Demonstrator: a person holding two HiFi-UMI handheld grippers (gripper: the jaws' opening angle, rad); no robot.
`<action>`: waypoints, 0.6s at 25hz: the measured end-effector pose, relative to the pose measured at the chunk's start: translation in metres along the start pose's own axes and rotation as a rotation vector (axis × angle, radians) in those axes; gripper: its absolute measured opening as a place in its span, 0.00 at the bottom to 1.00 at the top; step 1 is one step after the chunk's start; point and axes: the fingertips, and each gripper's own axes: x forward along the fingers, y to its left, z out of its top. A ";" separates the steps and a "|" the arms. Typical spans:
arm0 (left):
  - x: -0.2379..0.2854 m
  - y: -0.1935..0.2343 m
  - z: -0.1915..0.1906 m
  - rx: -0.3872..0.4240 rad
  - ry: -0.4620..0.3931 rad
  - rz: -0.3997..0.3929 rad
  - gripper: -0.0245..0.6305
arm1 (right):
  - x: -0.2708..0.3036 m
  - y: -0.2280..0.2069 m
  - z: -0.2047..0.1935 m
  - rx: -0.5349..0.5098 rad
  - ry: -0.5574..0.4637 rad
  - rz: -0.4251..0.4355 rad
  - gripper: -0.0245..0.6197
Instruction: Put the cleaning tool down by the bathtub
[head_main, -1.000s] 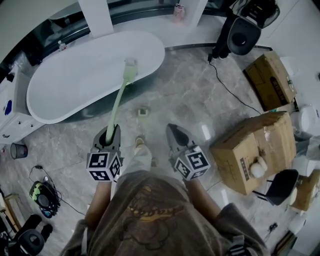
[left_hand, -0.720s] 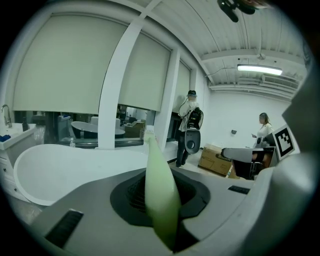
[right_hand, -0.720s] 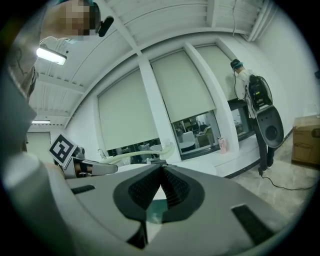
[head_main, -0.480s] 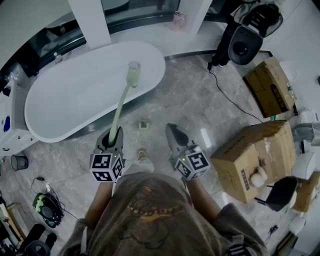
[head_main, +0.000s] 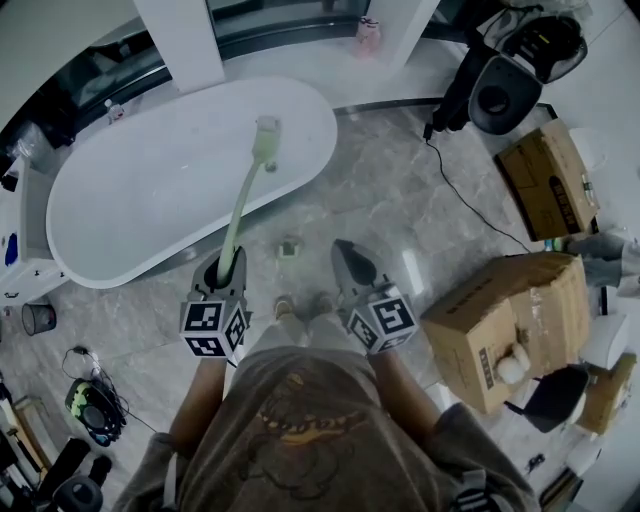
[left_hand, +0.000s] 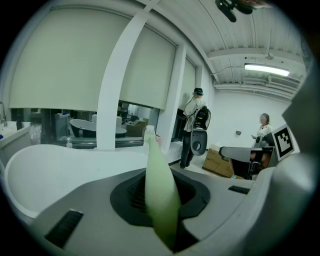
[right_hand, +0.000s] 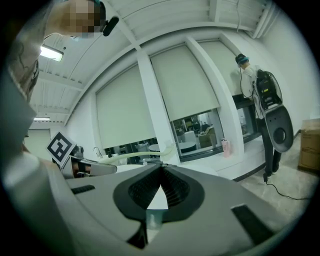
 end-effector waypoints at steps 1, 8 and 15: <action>0.004 -0.001 0.001 -0.004 -0.002 0.007 0.13 | 0.003 -0.004 0.001 0.000 0.007 0.005 0.04; 0.025 -0.001 -0.007 -0.026 0.015 0.045 0.13 | 0.022 -0.026 -0.003 0.003 0.029 0.028 0.04; 0.042 -0.004 -0.042 -0.048 0.065 0.068 0.13 | 0.028 -0.050 -0.033 0.022 0.077 0.029 0.04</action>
